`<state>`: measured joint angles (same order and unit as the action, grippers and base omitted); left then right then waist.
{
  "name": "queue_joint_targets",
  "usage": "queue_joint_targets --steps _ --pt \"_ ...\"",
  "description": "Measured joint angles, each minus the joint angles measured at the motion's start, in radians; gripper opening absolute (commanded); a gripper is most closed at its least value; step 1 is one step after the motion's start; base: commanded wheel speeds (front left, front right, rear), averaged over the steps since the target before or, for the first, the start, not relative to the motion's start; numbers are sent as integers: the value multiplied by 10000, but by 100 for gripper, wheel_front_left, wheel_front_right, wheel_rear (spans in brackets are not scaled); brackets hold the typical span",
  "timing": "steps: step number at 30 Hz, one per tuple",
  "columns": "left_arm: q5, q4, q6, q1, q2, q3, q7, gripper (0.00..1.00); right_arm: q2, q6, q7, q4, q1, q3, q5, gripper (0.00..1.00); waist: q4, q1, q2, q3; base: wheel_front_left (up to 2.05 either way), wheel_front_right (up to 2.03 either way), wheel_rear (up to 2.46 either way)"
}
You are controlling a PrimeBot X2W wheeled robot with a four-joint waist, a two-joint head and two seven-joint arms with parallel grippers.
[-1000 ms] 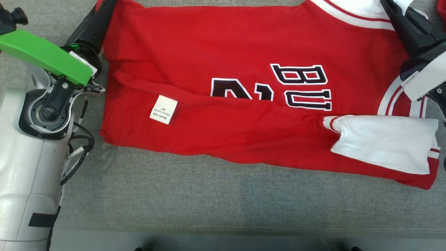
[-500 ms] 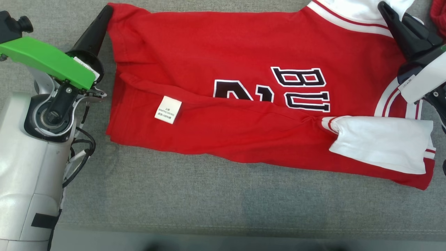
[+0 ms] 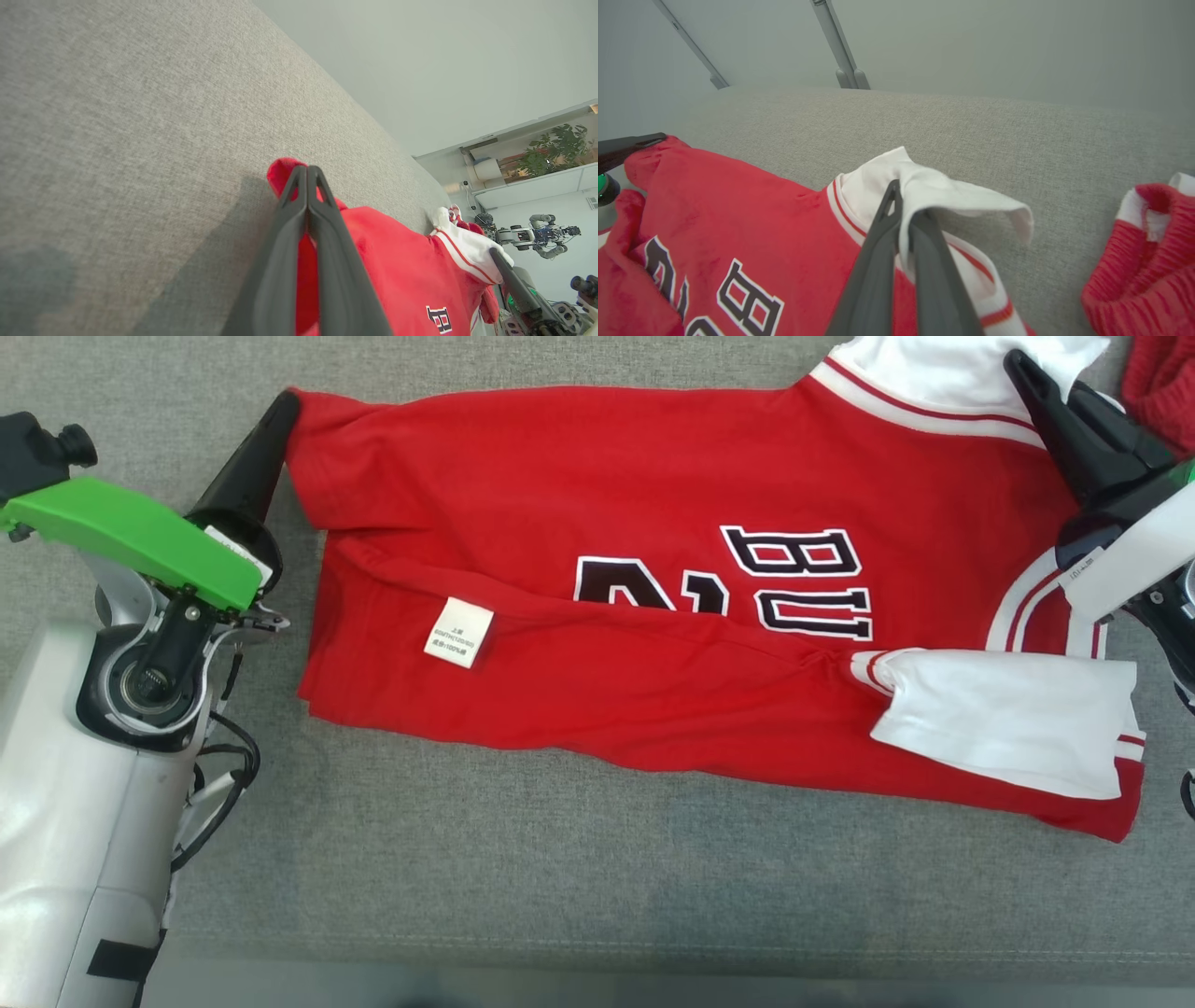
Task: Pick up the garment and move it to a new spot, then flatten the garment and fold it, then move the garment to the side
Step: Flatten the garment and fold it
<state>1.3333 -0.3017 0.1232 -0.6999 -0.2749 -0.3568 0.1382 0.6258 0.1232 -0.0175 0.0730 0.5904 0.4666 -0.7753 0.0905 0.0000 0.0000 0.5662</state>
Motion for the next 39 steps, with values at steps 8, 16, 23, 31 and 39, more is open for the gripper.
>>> queue_joint_targets --steps 8,16,23,31,39 --pt "0 780 0 551 -209 -105 -255 0 293 0 445 -188 -85 52 8 0 -36 0 0 -362 0 0 0" --pt "-75 1555 0 1390 -407 -451 -439 0 420 0 725 -424 -700 284 29 0 -54 0 0 -808 0 0 0" --pt "-65 2186 0 1989 -533 -439 -702 0 525 0 926 -629 -1246 313 4 0 -135 0 0 -1007 0 0 0" --pt "19 2556 0 2672 -608 -299 -1108 0 589 0 1243 -662 -1945 301 -86 0 -173 0 0 -1130 0 0 0" --pt "194 2809 0 3387 -788 -58 -1363 0 667 -81 1628 -945 -2814 288 -86 0 -234 0 0 -1352 0 0 0"
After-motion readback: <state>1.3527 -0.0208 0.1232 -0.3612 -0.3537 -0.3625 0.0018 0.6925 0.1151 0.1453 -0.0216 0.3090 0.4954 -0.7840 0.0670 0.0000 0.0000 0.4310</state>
